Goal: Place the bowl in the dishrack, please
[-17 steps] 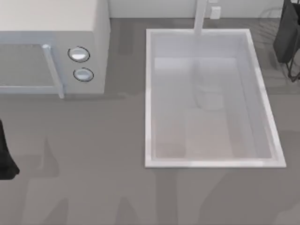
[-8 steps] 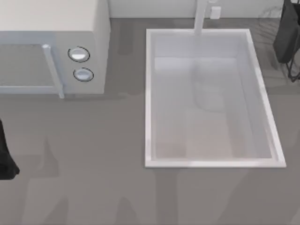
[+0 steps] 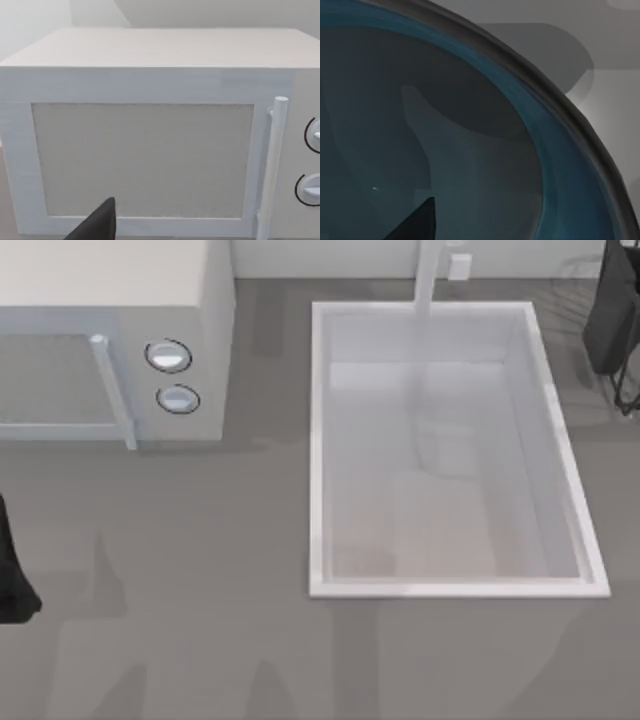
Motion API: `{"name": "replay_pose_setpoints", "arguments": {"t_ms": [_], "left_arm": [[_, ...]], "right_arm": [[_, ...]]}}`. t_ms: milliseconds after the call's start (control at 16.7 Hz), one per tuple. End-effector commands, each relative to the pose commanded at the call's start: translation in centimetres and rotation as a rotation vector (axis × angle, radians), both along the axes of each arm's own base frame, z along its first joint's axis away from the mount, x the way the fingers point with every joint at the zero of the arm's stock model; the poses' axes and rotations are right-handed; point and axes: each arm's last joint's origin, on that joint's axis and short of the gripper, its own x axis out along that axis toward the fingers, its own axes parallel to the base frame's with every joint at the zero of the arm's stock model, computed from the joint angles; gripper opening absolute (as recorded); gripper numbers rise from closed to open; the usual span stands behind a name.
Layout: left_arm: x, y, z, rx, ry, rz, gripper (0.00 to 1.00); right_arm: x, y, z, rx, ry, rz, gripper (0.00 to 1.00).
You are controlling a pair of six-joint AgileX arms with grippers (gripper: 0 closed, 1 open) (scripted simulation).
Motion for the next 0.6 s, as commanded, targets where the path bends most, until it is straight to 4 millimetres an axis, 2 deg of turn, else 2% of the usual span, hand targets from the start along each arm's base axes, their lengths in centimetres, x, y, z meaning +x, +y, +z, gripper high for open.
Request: {"name": "replay_pose_setpoints", "arguments": {"t_ms": [120, 600], "left_arm": [[0.0, 0.0, 0.0, 0.0, 0.0, 0.0, 1.0], [0.0, 0.0, 0.0, 0.0, 0.0, 0.0, 1.0]], "right_arm": [[0.0, 0.0, 0.0, 0.0, 0.0, 0.0, 1.0], [0.0, 0.0, 0.0, 0.0, 0.0, 0.0, 0.4]]}}
